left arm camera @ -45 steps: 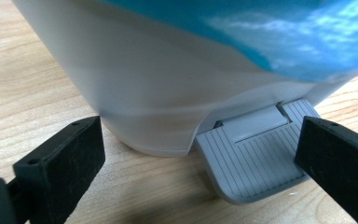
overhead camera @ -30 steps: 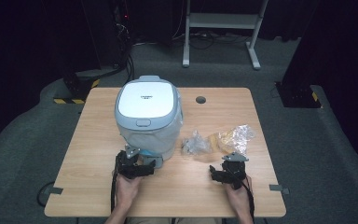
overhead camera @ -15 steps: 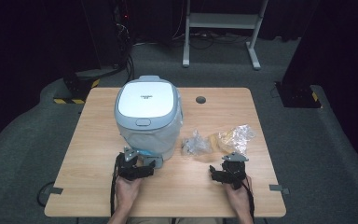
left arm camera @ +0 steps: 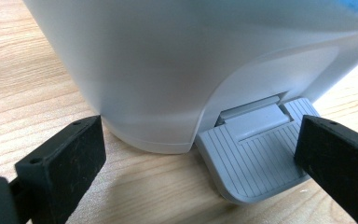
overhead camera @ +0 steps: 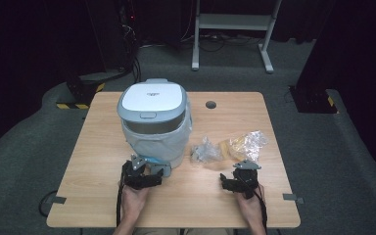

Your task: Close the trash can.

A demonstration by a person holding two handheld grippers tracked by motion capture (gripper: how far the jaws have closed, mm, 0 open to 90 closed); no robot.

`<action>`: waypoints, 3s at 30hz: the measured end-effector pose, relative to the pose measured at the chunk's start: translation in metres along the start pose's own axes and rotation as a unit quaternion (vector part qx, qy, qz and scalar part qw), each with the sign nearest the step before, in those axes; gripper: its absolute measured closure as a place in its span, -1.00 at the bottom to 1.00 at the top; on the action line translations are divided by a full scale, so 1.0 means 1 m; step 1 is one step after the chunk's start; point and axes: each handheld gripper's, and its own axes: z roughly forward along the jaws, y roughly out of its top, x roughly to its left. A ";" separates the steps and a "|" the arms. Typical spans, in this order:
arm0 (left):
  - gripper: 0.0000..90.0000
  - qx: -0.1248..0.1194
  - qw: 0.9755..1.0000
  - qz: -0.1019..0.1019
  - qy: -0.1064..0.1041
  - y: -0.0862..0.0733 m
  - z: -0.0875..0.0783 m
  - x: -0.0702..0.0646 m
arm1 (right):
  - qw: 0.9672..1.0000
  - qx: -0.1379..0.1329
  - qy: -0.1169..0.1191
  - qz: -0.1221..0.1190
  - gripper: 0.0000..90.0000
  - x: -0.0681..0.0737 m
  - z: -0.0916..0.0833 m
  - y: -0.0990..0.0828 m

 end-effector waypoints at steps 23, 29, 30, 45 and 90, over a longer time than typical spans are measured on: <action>-0.92 0.014 1.000 0.002 0.001 -0.003 0.005 0.000 | 1.000 0.002 0.003 0.002 -0.67 0.000 0.000 0.000; -0.91 0.019 1.000 -0.012 -0.010 -0.003 0.006 0.003 | 1.000 0.008 0.015 -0.012 -0.68 -0.002 0.000 0.001; -0.92 0.019 1.000 -0.013 -0.011 -0.003 0.006 0.003 | 1.000 0.009 0.015 -0.011 -0.68 -0.002 0.000 0.001; -0.91 0.021 1.000 -0.017 -0.012 -0.002 0.006 0.004 | 0.999 -0.011 0.027 -0.023 -0.38 0.005 -0.007 -0.006; -0.90 0.024 0.999 -0.021 -0.017 -0.003 0.006 0.005 | 0.993 -0.063 0.093 -0.040 -0.22 0.025 -0.035 0.035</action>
